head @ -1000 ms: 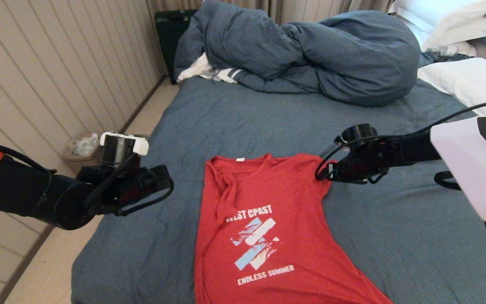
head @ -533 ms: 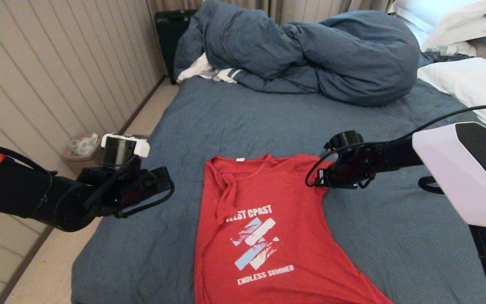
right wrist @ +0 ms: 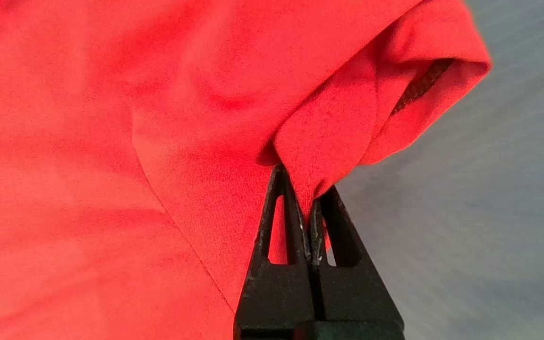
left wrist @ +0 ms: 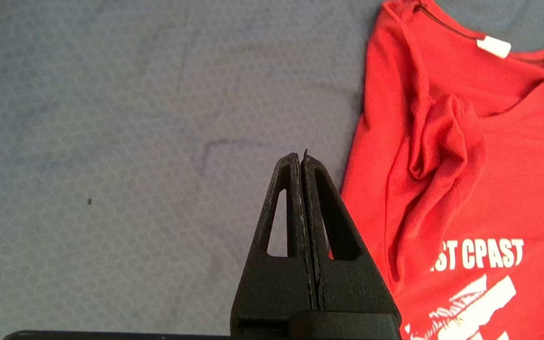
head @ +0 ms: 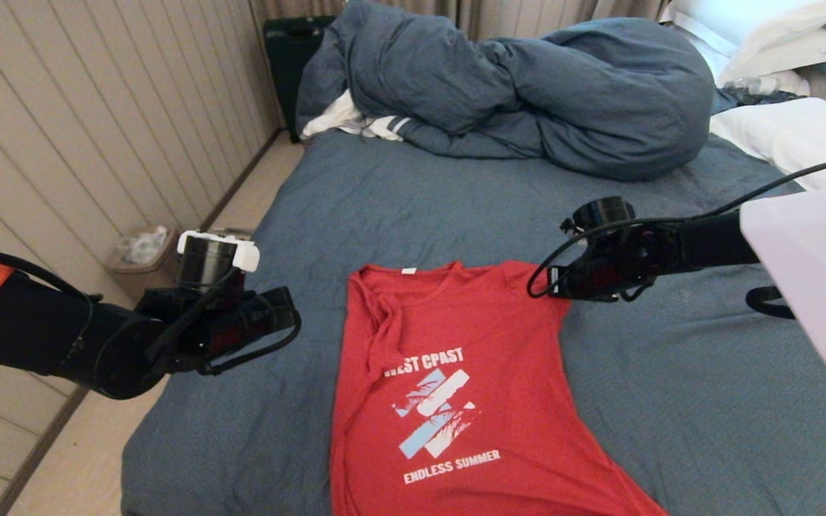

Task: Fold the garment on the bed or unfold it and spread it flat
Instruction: Fold the red T-shirt

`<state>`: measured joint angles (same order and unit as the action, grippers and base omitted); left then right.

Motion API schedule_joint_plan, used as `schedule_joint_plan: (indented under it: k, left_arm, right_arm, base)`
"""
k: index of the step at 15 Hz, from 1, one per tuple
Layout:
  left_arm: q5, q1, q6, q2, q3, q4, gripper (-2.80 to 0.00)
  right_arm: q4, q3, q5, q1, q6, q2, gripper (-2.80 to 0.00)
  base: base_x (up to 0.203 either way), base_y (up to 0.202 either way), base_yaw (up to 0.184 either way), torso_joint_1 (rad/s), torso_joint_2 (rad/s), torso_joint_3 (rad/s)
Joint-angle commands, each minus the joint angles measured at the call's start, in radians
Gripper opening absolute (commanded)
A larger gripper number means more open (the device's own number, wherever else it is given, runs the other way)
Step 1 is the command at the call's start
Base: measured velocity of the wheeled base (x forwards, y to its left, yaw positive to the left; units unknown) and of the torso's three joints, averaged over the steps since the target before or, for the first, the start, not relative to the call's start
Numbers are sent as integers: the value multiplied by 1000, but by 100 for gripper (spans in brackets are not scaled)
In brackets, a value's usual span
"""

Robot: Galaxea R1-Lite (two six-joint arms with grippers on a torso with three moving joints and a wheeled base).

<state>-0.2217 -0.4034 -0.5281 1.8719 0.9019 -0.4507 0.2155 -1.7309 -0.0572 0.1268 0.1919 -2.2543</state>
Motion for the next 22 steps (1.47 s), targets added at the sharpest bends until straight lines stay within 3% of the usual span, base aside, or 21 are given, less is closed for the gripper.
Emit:
schedule_joint_plan:
  k: [1,4,11,15,21,22]
  left_arm:
    - [-2,2,-1,1,5,-3,-280]
    - [-2,2,-1,-7,2,-3,-280]
    - [-1,-8,-3,10,-1,-3,-280]
    - [-1,-37,-6,13,-15,-5,-280]
    - [1,-80,-9,17,-39,-12,-280]
    - [1,-90,-9,21,-43,-13,-280]
  right_arm:
    - [1,7,-5,-18,-3,82,-280]
    - [-1,35,-10,-18,-11,102,-280]
    - [-8,57,-51,109,-38,55,-280]
    - [-11,47,-206,232,-151,-11,-280]
    - [-10,-34,-278,317,-227,-101,-280]
    - [-8,-35,-285,324,-233,-105,-23]
  base:
    - [0,0,0,0,0,0]
    - [0,0,0,0,0,0]
    - [0,0,0,0,0,0]
    - [0,0,0,0,0,0]
    - [0,0,0,0,0,0]
    - [0,0,0,0,0,0]
